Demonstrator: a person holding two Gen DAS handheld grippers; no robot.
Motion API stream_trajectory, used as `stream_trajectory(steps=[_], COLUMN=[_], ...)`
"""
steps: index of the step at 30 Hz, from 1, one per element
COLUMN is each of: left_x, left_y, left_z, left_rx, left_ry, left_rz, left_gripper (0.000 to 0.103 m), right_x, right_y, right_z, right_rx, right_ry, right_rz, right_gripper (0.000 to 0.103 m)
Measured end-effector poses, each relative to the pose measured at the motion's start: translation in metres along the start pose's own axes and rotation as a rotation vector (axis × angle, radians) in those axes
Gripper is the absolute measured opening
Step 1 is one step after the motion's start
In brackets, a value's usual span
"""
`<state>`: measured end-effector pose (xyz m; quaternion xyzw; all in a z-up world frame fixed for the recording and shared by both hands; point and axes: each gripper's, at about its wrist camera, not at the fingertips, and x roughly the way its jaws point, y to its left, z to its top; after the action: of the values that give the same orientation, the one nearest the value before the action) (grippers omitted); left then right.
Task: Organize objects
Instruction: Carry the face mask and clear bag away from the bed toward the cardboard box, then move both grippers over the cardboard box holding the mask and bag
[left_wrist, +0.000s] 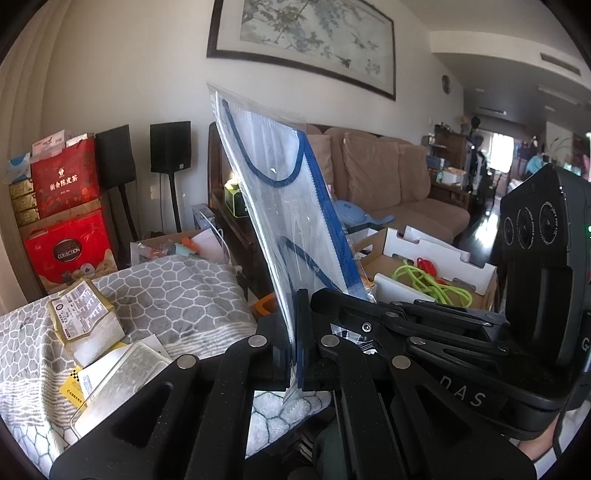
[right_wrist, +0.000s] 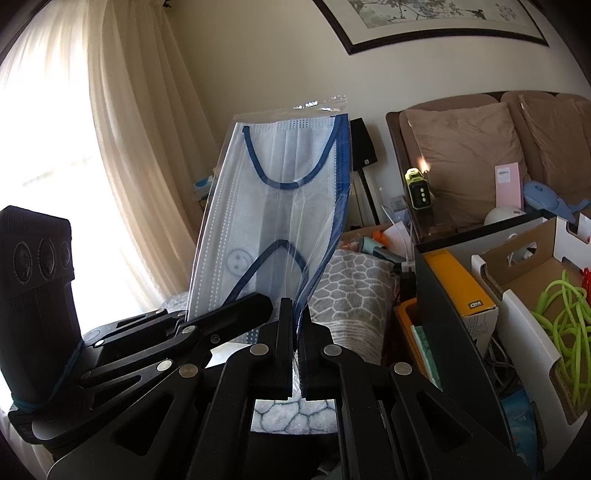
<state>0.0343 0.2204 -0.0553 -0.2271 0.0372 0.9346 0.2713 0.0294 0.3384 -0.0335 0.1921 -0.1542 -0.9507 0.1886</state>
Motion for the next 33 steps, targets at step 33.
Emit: stream_trajectory(steps=[33], left_x=[0.018], left_y=[-0.014], left_z=[0.009], left_rx=[0.01], left_ry=[-0.002], left_rz=[-0.034], left_gripper=[0.0], right_x=[-0.011], right_y=[-0.017], right_z=[0.006], right_rx=[0.02], right_ry=[-0.019], right_rz=[-0.034], right_gripper=[0.003])
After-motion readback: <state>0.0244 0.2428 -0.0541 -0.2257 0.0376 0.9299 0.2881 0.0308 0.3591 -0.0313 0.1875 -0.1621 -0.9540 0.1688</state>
